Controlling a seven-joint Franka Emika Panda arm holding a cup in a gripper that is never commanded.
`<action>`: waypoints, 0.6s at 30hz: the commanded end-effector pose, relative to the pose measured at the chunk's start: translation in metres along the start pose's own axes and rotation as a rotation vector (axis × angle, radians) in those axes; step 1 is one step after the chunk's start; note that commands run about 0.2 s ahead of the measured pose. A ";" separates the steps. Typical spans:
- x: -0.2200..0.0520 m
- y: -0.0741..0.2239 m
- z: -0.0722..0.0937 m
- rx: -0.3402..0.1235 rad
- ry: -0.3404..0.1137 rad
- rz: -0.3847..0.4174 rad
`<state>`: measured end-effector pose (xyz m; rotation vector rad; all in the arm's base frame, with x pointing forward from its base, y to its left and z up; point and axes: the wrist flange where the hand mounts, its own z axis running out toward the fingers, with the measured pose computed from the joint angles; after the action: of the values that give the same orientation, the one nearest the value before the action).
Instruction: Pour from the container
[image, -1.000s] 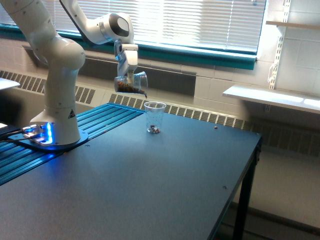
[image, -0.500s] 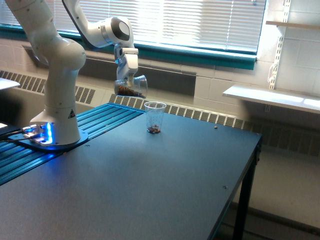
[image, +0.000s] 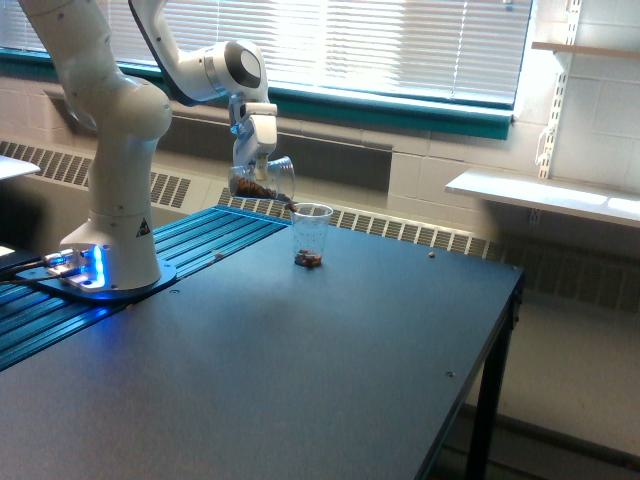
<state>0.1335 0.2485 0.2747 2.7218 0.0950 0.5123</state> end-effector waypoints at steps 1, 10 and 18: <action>-0.006 -0.001 0.009 -0.015 0.000 -0.002; 0.004 -0.015 0.004 0.005 0.012 0.004; 0.009 -0.027 0.001 0.013 0.021 0.001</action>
<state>0.1420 0.2716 0.2708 2.7342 0.1003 0.5304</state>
